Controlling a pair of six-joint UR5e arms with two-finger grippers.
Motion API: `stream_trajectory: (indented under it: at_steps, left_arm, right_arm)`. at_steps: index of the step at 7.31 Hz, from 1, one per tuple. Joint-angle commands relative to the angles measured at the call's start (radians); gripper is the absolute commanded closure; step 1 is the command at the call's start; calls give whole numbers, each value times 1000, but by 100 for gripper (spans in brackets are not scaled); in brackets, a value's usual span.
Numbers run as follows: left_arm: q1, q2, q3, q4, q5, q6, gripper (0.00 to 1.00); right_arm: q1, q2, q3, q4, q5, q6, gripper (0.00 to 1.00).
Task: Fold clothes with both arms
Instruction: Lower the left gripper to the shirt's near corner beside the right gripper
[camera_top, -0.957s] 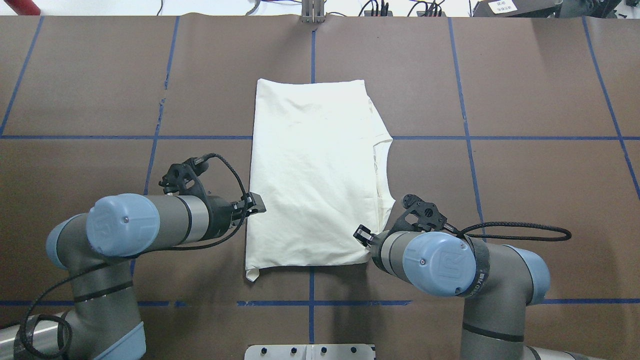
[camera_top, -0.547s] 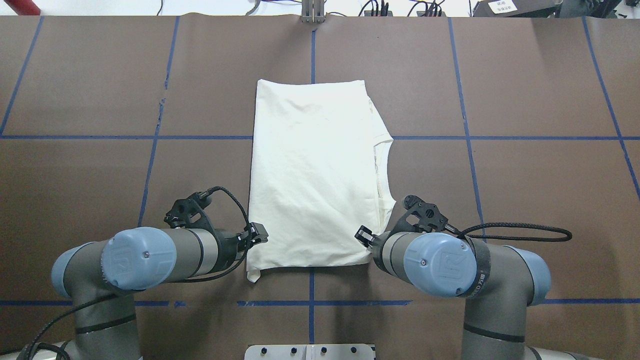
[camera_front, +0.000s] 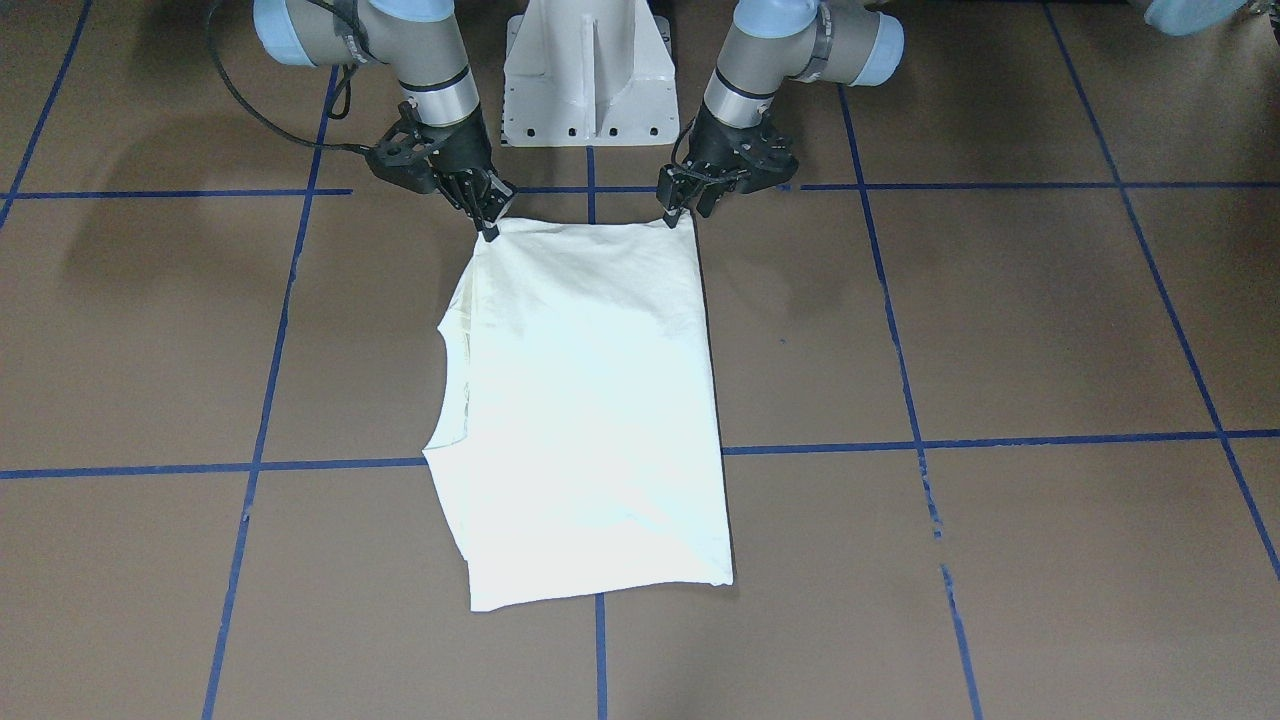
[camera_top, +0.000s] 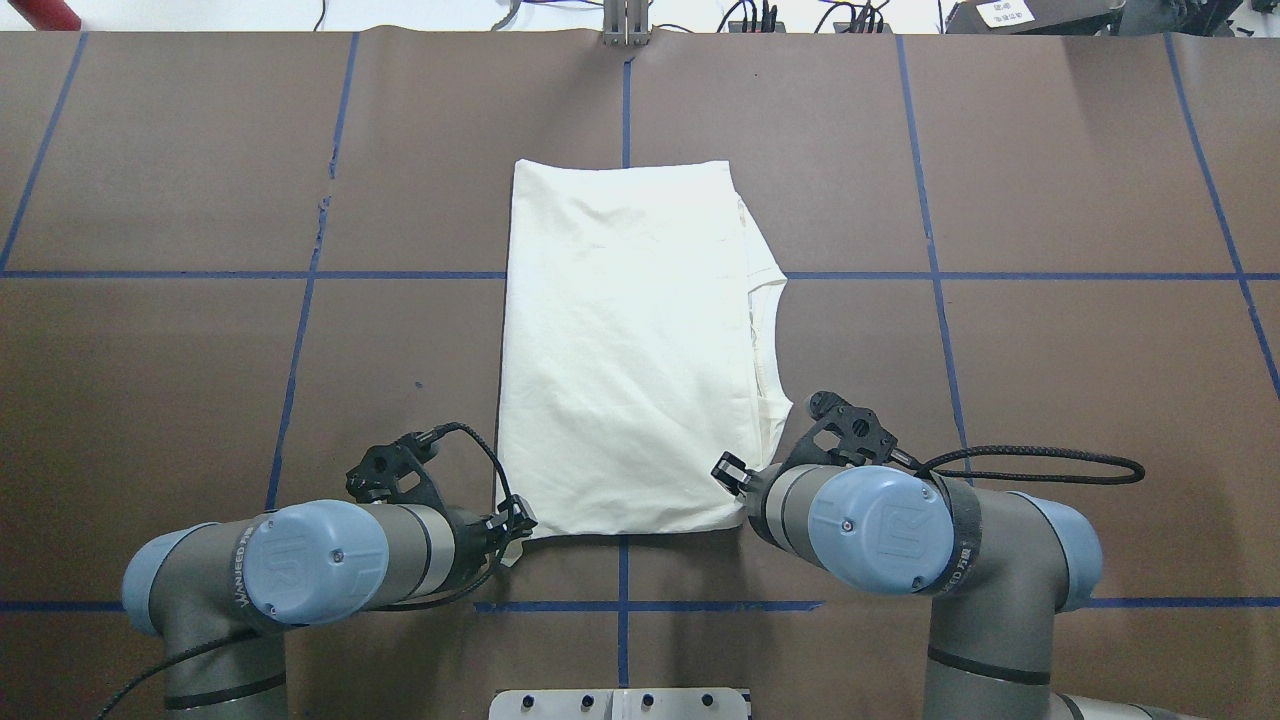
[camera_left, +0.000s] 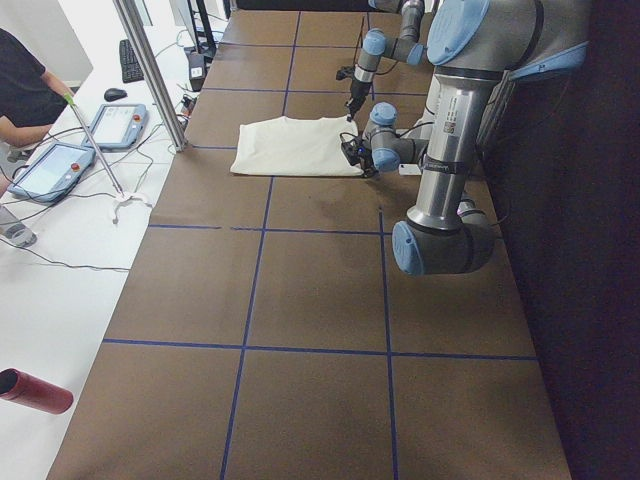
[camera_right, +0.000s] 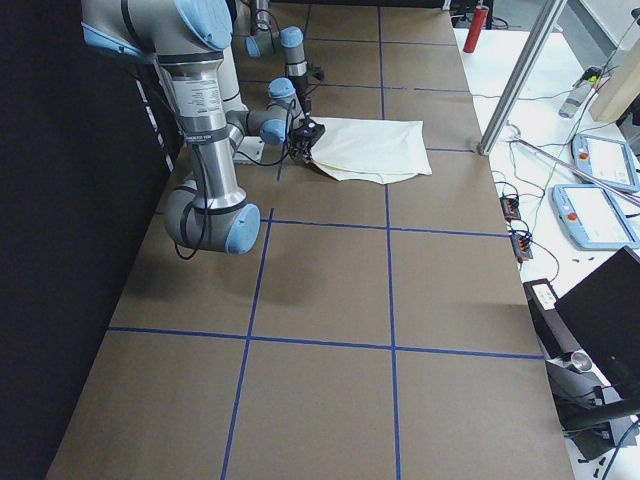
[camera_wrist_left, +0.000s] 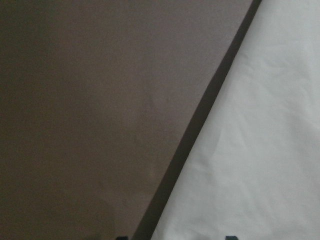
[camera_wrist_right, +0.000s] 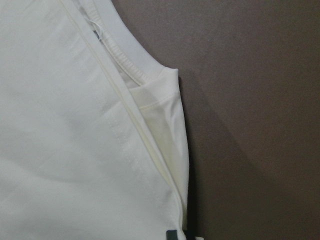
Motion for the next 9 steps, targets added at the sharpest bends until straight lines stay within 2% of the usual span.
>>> stream_trajectory:
  at_steps: [1, 3, 4, 6, 9]
  left_arm:
    - [6, -3, 2, 1, 0, -1, 56]
    - [6, -3, 8, 3, 2, 1, 59]
    - [6, -4, 8, 3, 12, 1, 66]
    - [6, -3, 8, 4, 14, 1, 100]
    - [4, 2, -40, 7, 31, -2, 100]
  right_arm:
    - [0, 0, 0, 0, 0, 0, 100]
    - [0, 0, 2, 0, 0, 0, 100]
    - [0, 0, 0, 0, 0, 0, 100]
    - [0, 0, 0, 0, 0, 0, 100]
    - [-2, 0, 1, 0, -2, 0, 100]
